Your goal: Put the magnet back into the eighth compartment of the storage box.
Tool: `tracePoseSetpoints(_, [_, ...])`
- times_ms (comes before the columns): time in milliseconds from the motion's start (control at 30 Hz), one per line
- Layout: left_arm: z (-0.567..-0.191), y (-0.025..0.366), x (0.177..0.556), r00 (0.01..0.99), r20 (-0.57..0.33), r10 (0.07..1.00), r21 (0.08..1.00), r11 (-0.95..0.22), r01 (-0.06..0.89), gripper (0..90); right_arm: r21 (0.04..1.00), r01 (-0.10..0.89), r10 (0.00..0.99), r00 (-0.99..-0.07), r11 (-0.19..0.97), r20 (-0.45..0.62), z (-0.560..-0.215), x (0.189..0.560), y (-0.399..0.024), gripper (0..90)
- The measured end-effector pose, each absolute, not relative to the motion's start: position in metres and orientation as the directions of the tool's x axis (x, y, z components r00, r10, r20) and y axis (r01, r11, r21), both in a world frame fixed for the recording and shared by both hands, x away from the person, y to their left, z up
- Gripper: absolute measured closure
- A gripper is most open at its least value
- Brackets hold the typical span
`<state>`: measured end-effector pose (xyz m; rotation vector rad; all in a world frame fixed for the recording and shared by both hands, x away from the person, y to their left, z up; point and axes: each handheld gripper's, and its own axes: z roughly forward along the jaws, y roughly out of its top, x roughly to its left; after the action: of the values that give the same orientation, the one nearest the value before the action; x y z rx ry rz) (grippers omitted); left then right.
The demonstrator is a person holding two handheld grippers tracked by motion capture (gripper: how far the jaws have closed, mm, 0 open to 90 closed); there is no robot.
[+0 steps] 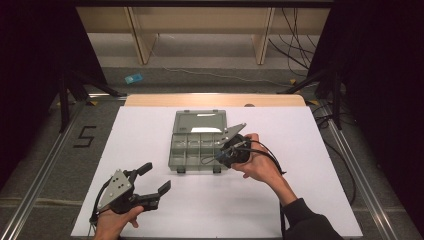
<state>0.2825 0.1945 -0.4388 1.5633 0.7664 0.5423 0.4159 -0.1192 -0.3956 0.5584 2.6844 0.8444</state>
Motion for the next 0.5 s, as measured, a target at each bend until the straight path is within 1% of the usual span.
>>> tracePoseSetpoints(167, [-0.4388,0.1945,0.2825,0.670,-0.087,0.737,0.986,-0.031,0.162,16.3,0.596,0.273,0.439,-0.886,0.755,-0.151,-0.3972,0.4174,-0.1199,62.4])
tracePoseSetpoints(300, [-0.4388,0.1945,0.2825,0.669,-0.089,0.738,0.986,-0.029,0.163,16.2,0.593,0.287,0.450,-0.881,0.752,-0.145,-0.3982,0.4189,-0.1206,62.4])
tracePoseSetpoints(333, [-0.4389,0.1945,0.2825,0.669,-0.088,0.738,0.986,-0.030,0.163,16.3,0.590,0.282,0.451,-0.878,0.757,-0.160,-0.3984,0.4200,-0.1214,62.4])
tracePoseSetpoints(500, [-0.4389,0.1945,0.2824,0.669,-0.088,0.738,0.986,-0.030,0.163,16.3,0.595,0.292,0.458,-0.877,0.749,-0.147,-0.3993,0.4214,-0.1219,62.4])
